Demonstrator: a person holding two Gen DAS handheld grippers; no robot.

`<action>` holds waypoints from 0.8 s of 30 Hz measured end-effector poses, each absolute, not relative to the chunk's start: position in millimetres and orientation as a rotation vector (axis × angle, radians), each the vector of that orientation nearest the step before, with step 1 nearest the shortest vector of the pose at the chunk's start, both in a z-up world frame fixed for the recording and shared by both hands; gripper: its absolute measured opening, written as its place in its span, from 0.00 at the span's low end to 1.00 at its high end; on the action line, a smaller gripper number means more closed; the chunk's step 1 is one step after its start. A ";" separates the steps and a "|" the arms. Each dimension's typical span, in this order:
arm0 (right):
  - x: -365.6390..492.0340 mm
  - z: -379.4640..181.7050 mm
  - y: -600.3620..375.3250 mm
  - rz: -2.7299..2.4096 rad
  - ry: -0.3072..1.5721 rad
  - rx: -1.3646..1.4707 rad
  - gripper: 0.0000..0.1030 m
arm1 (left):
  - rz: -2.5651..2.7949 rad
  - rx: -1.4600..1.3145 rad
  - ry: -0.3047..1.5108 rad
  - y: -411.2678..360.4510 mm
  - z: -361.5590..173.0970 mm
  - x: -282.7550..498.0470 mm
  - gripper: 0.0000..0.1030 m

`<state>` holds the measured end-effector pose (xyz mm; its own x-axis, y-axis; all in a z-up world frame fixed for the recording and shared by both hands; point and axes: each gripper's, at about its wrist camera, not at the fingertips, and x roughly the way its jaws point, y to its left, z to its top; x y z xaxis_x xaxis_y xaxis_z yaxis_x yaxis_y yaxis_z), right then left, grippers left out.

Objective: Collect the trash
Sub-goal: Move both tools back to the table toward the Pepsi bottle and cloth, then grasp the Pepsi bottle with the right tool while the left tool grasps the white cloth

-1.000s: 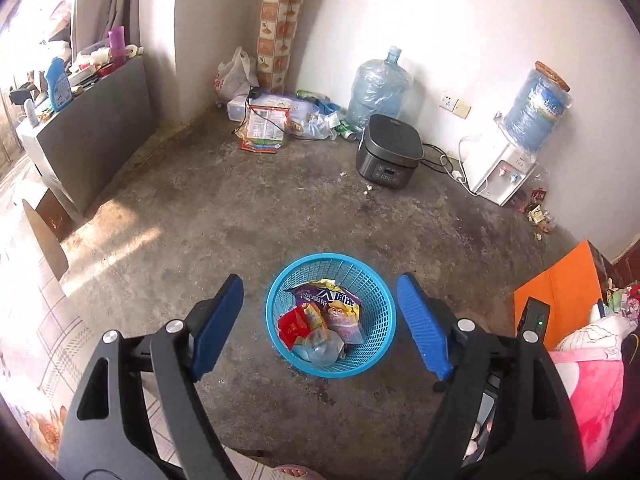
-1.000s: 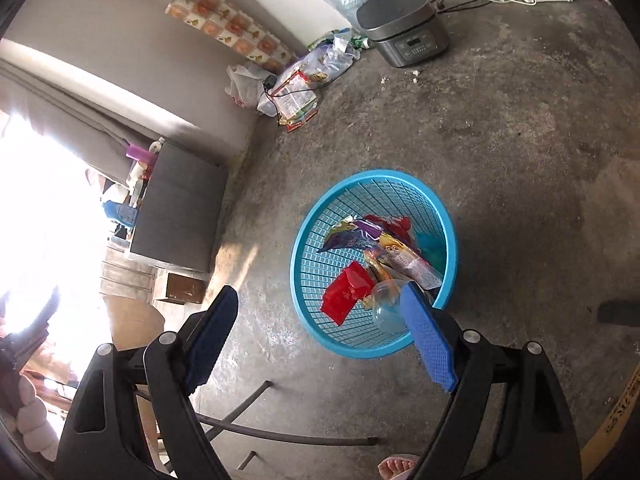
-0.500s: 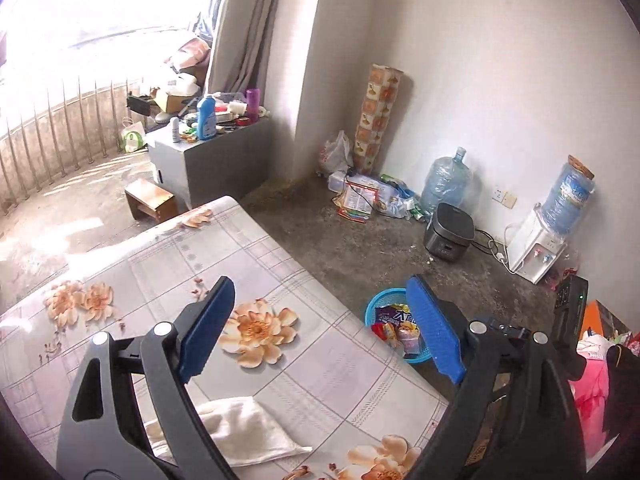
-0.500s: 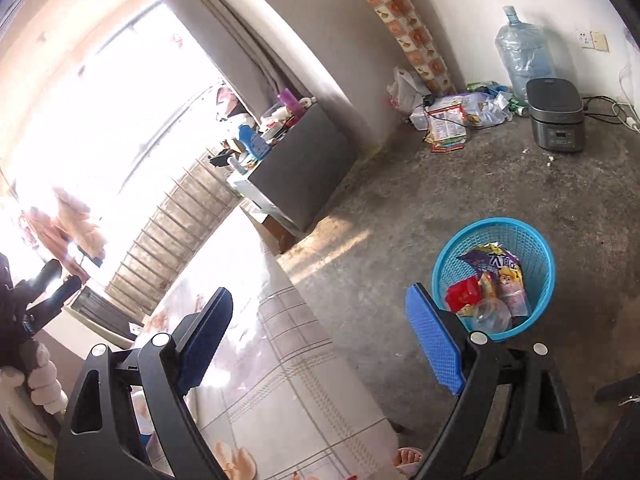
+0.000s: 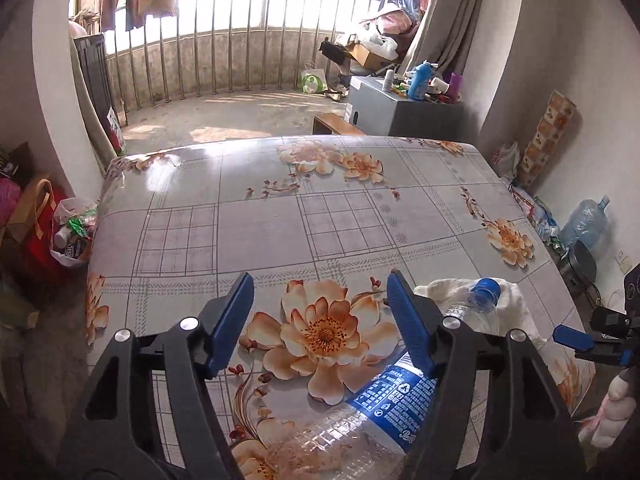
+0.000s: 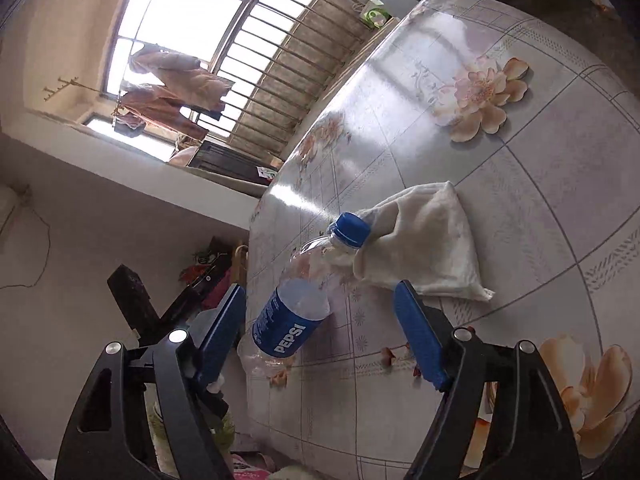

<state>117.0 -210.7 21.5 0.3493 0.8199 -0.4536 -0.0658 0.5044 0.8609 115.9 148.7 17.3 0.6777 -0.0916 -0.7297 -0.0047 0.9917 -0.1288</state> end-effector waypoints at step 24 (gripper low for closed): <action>105.5 4.8 -168.9 0.660 1.165 0.779 0.64 | -0.558 -0.373 1.072 82.5 -53.4 53.8 0.38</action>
